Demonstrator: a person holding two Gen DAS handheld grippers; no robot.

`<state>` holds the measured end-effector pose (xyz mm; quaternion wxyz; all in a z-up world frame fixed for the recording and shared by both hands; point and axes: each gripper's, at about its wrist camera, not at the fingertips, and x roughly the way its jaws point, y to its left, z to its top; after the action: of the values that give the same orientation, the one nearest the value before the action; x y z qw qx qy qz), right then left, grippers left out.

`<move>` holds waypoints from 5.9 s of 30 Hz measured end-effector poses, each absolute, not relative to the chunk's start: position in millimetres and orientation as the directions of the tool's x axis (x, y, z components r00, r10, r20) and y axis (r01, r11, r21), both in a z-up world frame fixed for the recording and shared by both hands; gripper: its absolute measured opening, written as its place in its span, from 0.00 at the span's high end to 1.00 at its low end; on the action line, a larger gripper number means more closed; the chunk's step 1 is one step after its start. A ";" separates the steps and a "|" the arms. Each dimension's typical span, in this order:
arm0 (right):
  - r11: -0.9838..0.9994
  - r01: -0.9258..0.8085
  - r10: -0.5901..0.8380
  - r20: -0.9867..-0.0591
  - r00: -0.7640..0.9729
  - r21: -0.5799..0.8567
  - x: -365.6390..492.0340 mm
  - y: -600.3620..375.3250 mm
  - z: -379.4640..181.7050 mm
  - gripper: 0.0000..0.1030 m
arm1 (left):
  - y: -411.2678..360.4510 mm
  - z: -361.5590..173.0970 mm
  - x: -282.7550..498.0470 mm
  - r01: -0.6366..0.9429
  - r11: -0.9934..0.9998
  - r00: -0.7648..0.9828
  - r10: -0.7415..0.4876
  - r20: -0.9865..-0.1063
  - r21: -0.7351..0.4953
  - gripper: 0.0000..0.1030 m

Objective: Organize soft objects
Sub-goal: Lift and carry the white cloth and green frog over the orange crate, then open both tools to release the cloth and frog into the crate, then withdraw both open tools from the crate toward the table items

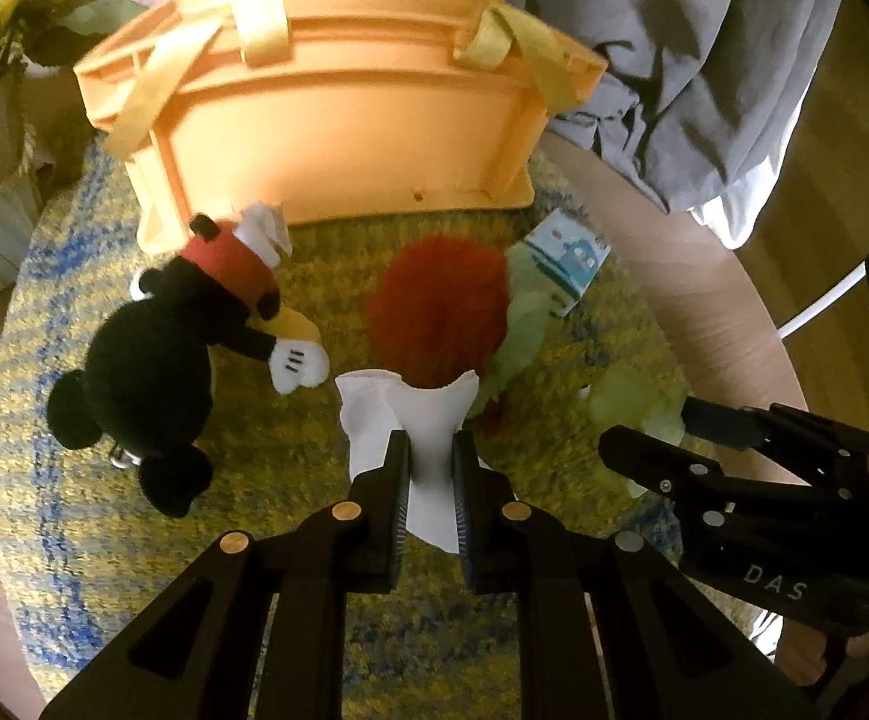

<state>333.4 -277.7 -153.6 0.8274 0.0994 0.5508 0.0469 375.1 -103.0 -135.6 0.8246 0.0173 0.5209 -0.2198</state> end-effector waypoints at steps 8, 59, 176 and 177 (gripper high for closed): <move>0.974 0.014 0.197 -0.880 0.431 0.225 338.0 -273.1 -134.4 0.47 | -98.2 -110.9 373.4 0.383 0.907 0.433 -0.343 -0.834 -0.174 0.85; 0.971 -0.113 0.212 -0.543 0.813 0.210 396.3 -252.6 36.7 0.47 | -71.6 55.3 401.4 0.336 0.942 0.835 -0.302 -0.460 -0.008 0.85; 0.996 -0.019 0.069 -0.626 0.777 0.086 399.1 -232.1 -16.6 0.24 | -54.4 -8.5 398.4 0.264 0.954 0.815 -0.141 -0.562 0.144 0.28; 0.997 -0.024 0.068 -0.625 0.778 0.079 397.3 -229.4 -18.4 0.24 | -53.0 -10.7 396.7 0.262 0.954 0.815 -0.137 -0.563 0.147 0.28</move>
<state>397.3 -229.4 -18.4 0.9422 0.0335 0.3325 0.0244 396.7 -53.0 -10.7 0.9464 0.1094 0.2851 -0.1053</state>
